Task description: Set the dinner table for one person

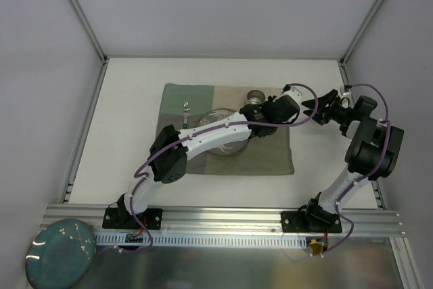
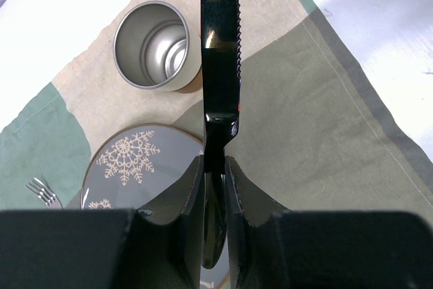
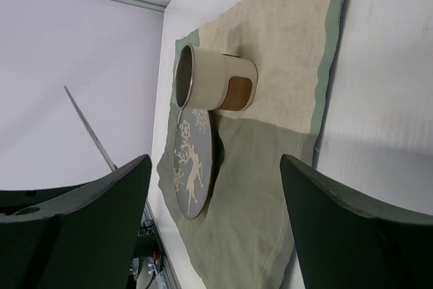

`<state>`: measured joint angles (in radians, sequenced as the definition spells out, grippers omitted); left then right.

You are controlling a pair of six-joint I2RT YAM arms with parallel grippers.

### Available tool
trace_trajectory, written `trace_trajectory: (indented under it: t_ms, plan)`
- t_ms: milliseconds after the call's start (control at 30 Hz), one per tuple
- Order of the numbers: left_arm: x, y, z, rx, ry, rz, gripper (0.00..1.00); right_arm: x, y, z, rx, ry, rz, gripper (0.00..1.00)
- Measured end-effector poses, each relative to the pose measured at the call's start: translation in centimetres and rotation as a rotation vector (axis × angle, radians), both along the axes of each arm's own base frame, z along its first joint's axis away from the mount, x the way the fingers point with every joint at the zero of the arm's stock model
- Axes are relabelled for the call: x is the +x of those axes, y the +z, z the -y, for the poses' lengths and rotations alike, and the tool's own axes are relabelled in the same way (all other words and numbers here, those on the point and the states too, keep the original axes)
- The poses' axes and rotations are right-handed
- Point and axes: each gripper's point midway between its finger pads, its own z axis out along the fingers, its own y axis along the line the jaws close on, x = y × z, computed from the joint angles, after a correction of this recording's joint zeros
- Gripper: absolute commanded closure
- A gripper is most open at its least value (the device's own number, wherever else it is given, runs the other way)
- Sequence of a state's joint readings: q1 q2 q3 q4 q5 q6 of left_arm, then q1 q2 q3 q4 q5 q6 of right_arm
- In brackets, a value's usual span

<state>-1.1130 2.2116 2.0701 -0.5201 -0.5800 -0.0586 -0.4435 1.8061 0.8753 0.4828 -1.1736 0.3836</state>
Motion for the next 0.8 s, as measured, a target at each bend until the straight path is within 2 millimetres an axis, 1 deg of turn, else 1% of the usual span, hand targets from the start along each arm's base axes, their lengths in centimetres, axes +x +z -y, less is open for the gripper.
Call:
trace_trajectory:
  t_ms: [200,333,367,400,533,700,800]
  plan:
    - [-0.1,0.6,0.2,-0.017,-0.005,0.0,1.0,2.7,-0.6,-1.2,0.089,-0.008,0.025,0.23]
    - [-0.2,0.6,0.4,-0.023,-0.014,-0.009,1.0,4.1,-1.4,-2.2,0.186,-0.018,-0.002,0.25]
    - [-0.3,0.5,0.4,-0.025,-0.016,-0.012,1.0,4.4,-1.5,-3.0,0.234,-0.014,-0.03,0.25]
    - [-0.3,0.5,0.4,-0.025,-0.016,-0.012,1.0,4.4,-1.5,-3.1,0.236,-0.013,-0.03,0.25]
    - [-0.3,0.4,0.4,-0.022,-0.015,-0.017,1.0,4.7,-0.5,-5.0,0.245,0.021,-0.003,0.25]
    - [-0.4,0.3,0.2,-0.016,-0.015,-0.021,1.0,4.6,0.6,-7.6,0.244,0.077,0.022,0.26]
    - [-0.4,0.3,0.2,-0.016,-0.014,-0.021,1.0,4.5,1.3,-8.5,0.24,0.098,0.039,0.26]
